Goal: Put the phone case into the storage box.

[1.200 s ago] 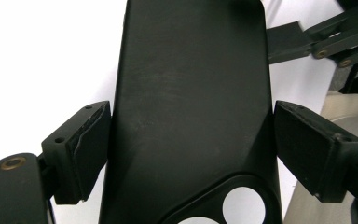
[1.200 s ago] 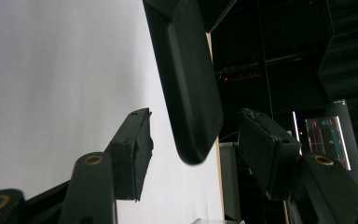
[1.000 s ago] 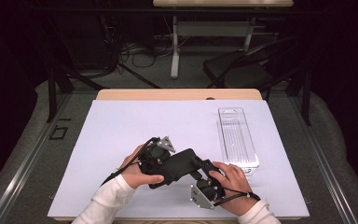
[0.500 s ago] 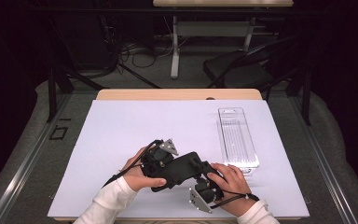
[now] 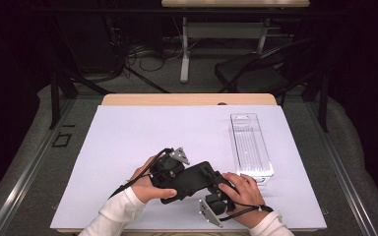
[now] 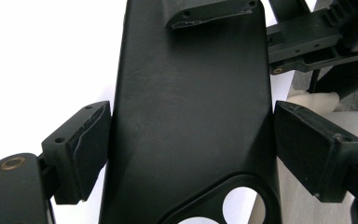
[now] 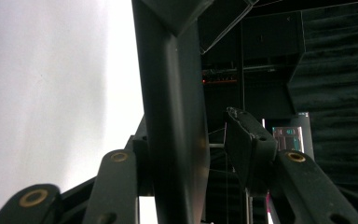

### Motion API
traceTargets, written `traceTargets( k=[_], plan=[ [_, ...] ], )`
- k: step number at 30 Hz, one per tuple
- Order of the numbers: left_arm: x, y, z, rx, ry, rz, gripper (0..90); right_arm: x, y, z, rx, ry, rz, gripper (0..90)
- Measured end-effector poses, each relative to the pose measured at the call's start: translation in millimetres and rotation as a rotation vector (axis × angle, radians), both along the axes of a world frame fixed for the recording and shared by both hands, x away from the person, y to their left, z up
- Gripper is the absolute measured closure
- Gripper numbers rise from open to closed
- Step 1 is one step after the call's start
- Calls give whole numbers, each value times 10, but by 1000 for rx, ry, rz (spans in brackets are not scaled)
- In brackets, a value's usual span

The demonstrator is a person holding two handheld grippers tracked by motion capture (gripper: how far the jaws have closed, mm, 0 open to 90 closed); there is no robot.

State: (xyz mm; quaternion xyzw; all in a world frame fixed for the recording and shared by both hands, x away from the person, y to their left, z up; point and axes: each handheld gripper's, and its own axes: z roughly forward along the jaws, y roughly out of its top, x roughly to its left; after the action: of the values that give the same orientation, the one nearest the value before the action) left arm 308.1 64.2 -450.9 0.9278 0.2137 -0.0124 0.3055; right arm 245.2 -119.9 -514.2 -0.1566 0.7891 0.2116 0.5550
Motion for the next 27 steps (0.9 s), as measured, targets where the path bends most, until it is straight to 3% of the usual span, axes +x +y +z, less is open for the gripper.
traceTargets(
  k=[13, 15, 27],
  plan=[
    [-12, -9, 3, -9, 8, -9, 143, 2, -2, -26, -11, -34, -3, 644],
    [-11, -10, 0, -9, 9, -9, 143, 10, -5, -19, -31, -43, 1, 656],
    [8, -3, -12, -27, 39, -2, 144, 19, -9, -45, -41, -45, 6, 735]
  ],
)
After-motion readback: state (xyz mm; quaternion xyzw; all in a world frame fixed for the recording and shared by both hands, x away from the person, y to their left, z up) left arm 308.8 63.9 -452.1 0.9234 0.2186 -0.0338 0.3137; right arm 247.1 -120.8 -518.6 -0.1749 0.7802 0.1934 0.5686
